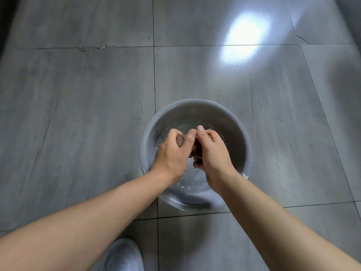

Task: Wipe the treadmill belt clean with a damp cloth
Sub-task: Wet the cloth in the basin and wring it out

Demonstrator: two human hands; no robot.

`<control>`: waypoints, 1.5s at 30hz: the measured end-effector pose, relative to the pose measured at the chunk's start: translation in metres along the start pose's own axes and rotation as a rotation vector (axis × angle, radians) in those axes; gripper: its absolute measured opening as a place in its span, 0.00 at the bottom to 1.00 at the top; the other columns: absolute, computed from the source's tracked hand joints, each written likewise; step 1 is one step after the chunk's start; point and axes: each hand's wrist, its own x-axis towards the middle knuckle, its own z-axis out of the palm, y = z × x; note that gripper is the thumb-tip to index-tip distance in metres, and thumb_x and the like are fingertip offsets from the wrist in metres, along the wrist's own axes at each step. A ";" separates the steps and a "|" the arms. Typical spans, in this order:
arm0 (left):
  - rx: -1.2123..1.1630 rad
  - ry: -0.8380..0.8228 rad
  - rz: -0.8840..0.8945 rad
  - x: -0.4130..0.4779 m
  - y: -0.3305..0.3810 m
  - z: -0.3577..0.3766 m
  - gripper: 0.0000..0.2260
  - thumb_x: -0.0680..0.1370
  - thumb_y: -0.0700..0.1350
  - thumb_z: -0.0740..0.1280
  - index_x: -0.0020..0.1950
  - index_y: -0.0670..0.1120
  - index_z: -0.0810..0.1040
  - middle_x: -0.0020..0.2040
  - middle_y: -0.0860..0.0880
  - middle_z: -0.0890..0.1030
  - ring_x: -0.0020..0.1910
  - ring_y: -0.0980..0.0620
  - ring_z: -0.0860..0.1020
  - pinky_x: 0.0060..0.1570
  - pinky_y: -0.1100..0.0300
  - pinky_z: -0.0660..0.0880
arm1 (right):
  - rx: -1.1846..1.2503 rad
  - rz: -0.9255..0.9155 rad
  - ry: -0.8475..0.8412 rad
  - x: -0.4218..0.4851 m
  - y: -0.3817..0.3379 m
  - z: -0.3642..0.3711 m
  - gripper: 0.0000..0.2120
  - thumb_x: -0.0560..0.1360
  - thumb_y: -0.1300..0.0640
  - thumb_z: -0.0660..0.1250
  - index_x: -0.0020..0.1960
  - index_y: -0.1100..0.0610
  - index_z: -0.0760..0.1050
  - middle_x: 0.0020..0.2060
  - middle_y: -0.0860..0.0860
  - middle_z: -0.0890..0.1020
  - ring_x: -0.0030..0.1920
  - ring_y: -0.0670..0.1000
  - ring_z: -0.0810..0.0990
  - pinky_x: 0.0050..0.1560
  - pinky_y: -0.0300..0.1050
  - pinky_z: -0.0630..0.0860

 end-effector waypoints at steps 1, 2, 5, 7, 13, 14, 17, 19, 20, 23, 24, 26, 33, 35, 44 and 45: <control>0.003 0.005 -0.013 0.001 -0.001 -0.001 0.24 0.76 0.70 0.57 0.46 0.49 0.74 0.42 0.53 0.81 0.45 0.51 0.80 0.51 0.49 0.77 | -0.067 -0.069 0.014 -0.002 0.004 0.002 0.16 0.80 0.42 0.64 0.51 0.55 0.75 0.39 0.50 0.80 0.37 0.49 0.77 0.35 0.46 0.72; 0.008 0.005 -0.026 0.002 -0.001 -0.001 0.24 0.77 0.69 0.57 0.45 0.49 0.75 0.42 0.52 0.82 0.46 0.50 0.80 0.52 0.48 0.77 | -0.139 -0.127 0.029 -0.003 0.007 0.004 0.16 0.79 0.40 0.63 0.49 0.54 0.74 0.38 0.48 0.81 0.36 0.49 0.77 0.37 0.48 0.73; -0.028 0.011 -0.061 -0.001 -0.001 0.001 0.22 0.81 0.64 0.59 0.42 0.48 0.77 0.38 0.53 0.82 0.41 0.54 0.81 0.46 0.55 0.77 | -0.227 -0.227 0.041 -0.007 0.012 0.007 0.16 0.79 0.42 0.62 0.45 0.55 0.75 0.37 0.51 0.82 0.40 0.53 0.81 0.45 0.59 0.79; -0.080 0.033 -0.074 -0.003 -0.001 0.002 0.22 0.82 0.61 0.59 0.41 0.46 0.79 0.34 0.53 0.82 0.35 0.60 0.80 0.39 0.63 0.75 | -0.231 -0.272 0.036 -0.006 0.010 0.008 0.16 0.80 0.47 0.63 0.43 0.60 0.73 0.36 0.55 0.80 0.37 0.52 0.78 0.45 0.61 0.79; -0.094 0.058 -0.069 0.000 0.004 0.005 0.20 0.84 0.53 0.62 0.33 0.47 0.73 0.25 0.58 0.77 0.28 0.60 0.75 0.33 0.65 0.73 | -0.174 -0.289 0.049 -0.002 0.012 0.011 0.16 0.76 0.51 0.63 0.39 0.64 0.71 0.33 0.63 0.76 0.35 0.54 0.72 0.38 0.61 0.75; -0.096 0.063 -0.060 0.001 0.003 0.005 0.20 0.83 0.53 0.62 0.33 0.47 0.73 0.25 0.57 0.77 0.30 0.56 0.76 0.36 0.60 0.76 | -0.176 -0.288 0.068 -0.001 0.012 0.010 0.15 0.76 0.53 0.63 0.38 0.64 0.71 0.31 0.61 0.75 0.34 0.52 0.71 0.36 0.59 0.74; -0.072 0.068 -0.033 0.002 0.004 0.003 0.20 0.83 0.53 0.60 0.33 0.47 0.72 0.27 0.55 0.77 0.33 0.51 0.76 0.42 0.51 0.77 | -0.192 -0.306 0.096 0.002 0.010 0.010 0.14 0.78 0.57 0.63 0.35 0.61 0.69 0.27 0.52 0.73 0.32 0.50 0.70 0.34 0.53 0.72; -0.035 0.047 -0.034 0.004 0.002 0.002 0.20 0.83 0.57 0.59 0.36 0.47 0.74 0.31 0.54 0.79 0.36 0.50 0.78 0.43 0.51 0.77 | -0.215 -0.293 0.070 0.004 0.009 0.009 0.14 0.78 0.55 0.64 0.37 0.60 0.71 0.29 0.53 0.76 0.33 0.53 0.73 0.38 0.57 0.77; -0.039 0.035 -0.060 0.006 0.001 0.001 0.20 0.82 0.60 0.58 0.39 0.47 0.75 0.34 0.53 0.80 0.37 0.49 0.79 0.42 0.52 0.78 | -0.236 -0.269 0.052 0.005 0.009 0.008 0.13 0.79 0.52 0.65 0.40 0.60 0.72 0.32 0.54 0.78 0.35 0.54 0.76 0.39 0.58 0.78; -0.154 -0.032 -0.158 0.005 0.000 -0.004 0.23 0.77 0.68 0.58 0.47 0.48 0.74 0.39 0.47 0.81 0.32 0.48 0.78 0.33 0.55 0.73 | -0.140 -0.118 -0.005 0.005 0.007 0.001 0.16 0.80 0.45 0.66 0.52 0.59 0.72 0.44 0.57 0.82 0.38 0.53 0.81 0.35 0.50 0.77; -0.184 -0.051 -0.161 0.003 -0.002 -0.006 0.23 0.77 0.68 0.59 0.49 0.48 0.73 0.41 0.45 0.82 0.30 0.49 0.78 0.30 0.57 0.72 | -0.078 -0.078 -0.026 0.004 0.005 -0.001 0.17 0.80 0.44 0.66 0.56 0.59 0.71 0.46 0.57 0.83 0.38 0.52 0.82 0.35 0.47 0.77; -0.223 -0.058 -0.093 -0.004 -0.003 -0.006 0.17 0.77 0.66 0.64 0.52 0.53 0.73 0.44 0.49 0.82 0.33 0.52 0.78 0.30 0.58 0.72 | 0.024 -0.049 -0.046 0.002 0.002 -0.005 0.15 0.80 0.48 0.67 0.58 0.59 0.72 0.48 0.58 0.84 0.42 0.52 0.84 0.39 0.49 0.78; -0.150 0.053 -0.008 -0.009 0.010 0.007 0.15 0.80 0.62 0.63 0.49 0.51 0.76 0.43 0.54 0.83 0.44 0.56 0.81 0.50 0.53 0.79 | -0.045 -0.138 0.057 -0.008 0.009 0.007 0.13 0.77 0.42 0.63 0.47 0.51 0.76 0.36 0.48 0.81 0.36 0.46 0.77 0.36 0.45 0.72; -0.139 0.070 -0.034 -0.010 0.009 0.007 0.15 0.81 0.61 0.62 0.48 0.50 0.77 0.43 0.53 0.83 0.46 0.53 0.82 0.52 0.51 0.79 | -0.061 -0.170 0.061 -0.010 0.013 0.008 0.11 0.76 0.44 0.63 0.42 0.50 0.76 0.34 0.47 0.80 0.35 0.47 0.76 0.38 0.46 0.71; -0.226 0.126 -0.008 -0.013 0.009 0.006 0.13 0.84 0.49 0.61 0.40 0.48 0.74 0.33 0.56 0.77 0.33 0.59 0.75 0.39 0.60 0.74 | -0.206 -0.422 0.066 -0.009 0.006 0.008 0.13 0.77 0.62 0.63 0.35 0.57 0.68 0.27 0.46 0.72 0.32 0.47 0.69 0.34 0.46 0.70; -0.262 0.130 -0.026 -0.012 0.010 0.007 0.14 0.83 0.48 0.61 0.38 0.48 0.73 0.31 0.56 0.76 0.32 0.58 0.74 0.38 0.60 0.73 | -0.229 -0.430 0.071 -0.007 0.005 0.009 0.13 0.77 0.61 0.63 0.34 0.57 0.67 0.26 0.45 0.71 0.32 0.47 0.69 0.34 0.47 0.69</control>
